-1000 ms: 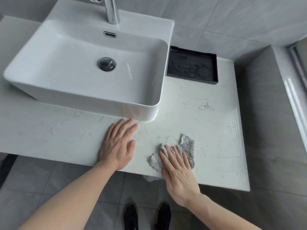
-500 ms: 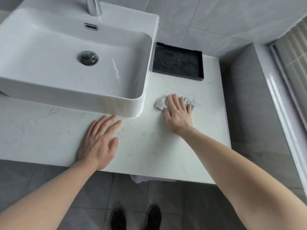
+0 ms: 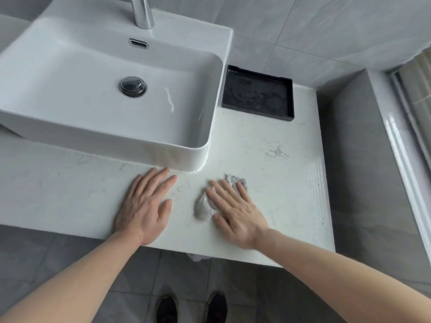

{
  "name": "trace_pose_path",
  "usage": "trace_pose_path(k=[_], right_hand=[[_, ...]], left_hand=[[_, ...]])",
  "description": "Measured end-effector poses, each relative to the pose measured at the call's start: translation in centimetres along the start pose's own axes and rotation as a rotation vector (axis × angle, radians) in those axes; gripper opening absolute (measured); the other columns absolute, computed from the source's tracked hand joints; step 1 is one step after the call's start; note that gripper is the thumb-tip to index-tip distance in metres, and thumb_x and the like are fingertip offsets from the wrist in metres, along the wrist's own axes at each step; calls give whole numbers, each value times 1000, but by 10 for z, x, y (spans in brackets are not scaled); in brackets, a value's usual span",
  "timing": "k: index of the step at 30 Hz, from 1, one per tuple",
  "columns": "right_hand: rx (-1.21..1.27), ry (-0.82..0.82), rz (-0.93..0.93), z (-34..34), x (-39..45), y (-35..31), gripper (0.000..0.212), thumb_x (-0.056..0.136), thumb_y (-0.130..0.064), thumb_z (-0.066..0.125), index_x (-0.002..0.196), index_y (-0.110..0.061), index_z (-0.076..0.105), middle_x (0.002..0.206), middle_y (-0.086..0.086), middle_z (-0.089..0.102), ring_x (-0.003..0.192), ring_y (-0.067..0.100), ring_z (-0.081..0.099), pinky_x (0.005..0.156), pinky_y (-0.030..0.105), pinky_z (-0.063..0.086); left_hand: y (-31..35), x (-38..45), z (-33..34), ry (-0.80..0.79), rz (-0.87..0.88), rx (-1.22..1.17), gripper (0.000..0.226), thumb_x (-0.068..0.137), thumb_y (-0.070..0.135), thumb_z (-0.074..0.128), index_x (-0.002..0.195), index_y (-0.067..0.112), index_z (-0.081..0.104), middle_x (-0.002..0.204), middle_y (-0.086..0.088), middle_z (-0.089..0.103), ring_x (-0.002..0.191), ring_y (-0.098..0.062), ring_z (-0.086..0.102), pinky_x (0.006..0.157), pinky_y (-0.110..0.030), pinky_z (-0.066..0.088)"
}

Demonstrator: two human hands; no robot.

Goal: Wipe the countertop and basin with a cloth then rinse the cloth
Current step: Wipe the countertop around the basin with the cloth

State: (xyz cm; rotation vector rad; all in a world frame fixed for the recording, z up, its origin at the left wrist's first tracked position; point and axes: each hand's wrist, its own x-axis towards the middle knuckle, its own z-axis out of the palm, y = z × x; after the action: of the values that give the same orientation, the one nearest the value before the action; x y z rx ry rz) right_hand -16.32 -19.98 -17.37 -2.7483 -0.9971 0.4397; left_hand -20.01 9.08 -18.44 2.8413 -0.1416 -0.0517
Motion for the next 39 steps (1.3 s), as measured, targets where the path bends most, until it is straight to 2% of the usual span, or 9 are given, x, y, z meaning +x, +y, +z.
trace_pose_path(k=[4, 9, 13, 17, 24, 28, 32, 36, 39], right_hand=[[27, 71, 171, -22, 64, 40, 64, 108, -44, 24, 167, -26, 5, 174, -7, -2, 161, 18, -8, 129, 53, -1], [94, 127, 345, -50, 135, 82, 65, 107, -43, 20, 167, -24, 3, 175, -5, -3, 161, 18, -7, 129, 49, -6], [117, 138, 403, -58, 150, 94, 65, 107, -43, 19, 167, -22, 3, 175, -3, -3, 161, 20, -7, 129, 48, -7], [132, 124, 370, -47, 115, 82, 66, 107, -45, 20, 166, -23, 2, 175, -5, -4, 160, 17, -9, 129, 51, -5], [56, -6, 98, -5, -56, 14, 64, 112, -41, 25, 166, -27, -7, 173, -9, -12, 159, 15, -16, 129, 51, -4], [23, -12, 99, 1, -80, 31, 65, 112, -40, 28, 166, -28, -5, 173, -11, -11, 160, 14, -14, 129, 50, -2], [6, 74, 258, -14, -25, 89, 64, 108, -46, 23, 167, -27, 4, 174, -8, -2, 160, 15, -9, 128, 56, 4], [70, 160, 462, -39, 34, 146, 62, 108, -46, 24, 166, -29, 9, 174, -8, 4, 161, 19, -1, 129, 55, 3], [98, 209, 567, -46, 52, 158, 62, 108, -46, 22, 166, -29, 9, 174, -7, 5, 161, 19, 0, 129, 53, 0]], left_hand=[[0, -1, 0, 2, -1, -13, 63, 97, 39, 40, 159, 31, 35, 169, 10, 24, 158, -17, 17, 129, -45, 14], [-1, 0, 1, 11, 7, -21, 63, 97, 39, 40, 158, 31, 36, 169, 10, 25, 158, -18, 18, 128, -47, 16], [-2, 0, 1, 13, 6, -23, 63, 96, 39, 41, 158, 31, 37, 168, 9, 27, 158, -19, 20, 128, -48, 18], [0, 0, 0, 12, 2, -23, 63, 95, 39, 40, 157, 30, 38, 168, 8, 28, 157, -20, 21, 128, -48, 18], [1, 0, -2, -13, -4, -12, 64, 96, 40, 39, 159, 30, 36, 169, 8, 26, 158, -20, 19, 128, -49, 17], [1, 0, -1, -14, -4, -11, 64, 96, 39, 38, 159, 29, 37, 169, 7, 26, 158, -19, 18, 128, -48, 16], [0, 0, 0, -7, 4, -20, 64, 96, 40, 37, 159, 30, 36, 170, 8, 24, 159, -18, 16, 128, -47, 14], [-1, 0, 1, 2, 2, -28, 64, 95, 41, 37, 158, 30, 37, 169, 8, 26, 158, -18, 18, 128, -47, 14], [-1, -1, 1, 9, 4, -28, 63, 95, 41, 37, 158, 29, 39, 169, 8, 27, 158, -19, 19, 128, -47, 15]])
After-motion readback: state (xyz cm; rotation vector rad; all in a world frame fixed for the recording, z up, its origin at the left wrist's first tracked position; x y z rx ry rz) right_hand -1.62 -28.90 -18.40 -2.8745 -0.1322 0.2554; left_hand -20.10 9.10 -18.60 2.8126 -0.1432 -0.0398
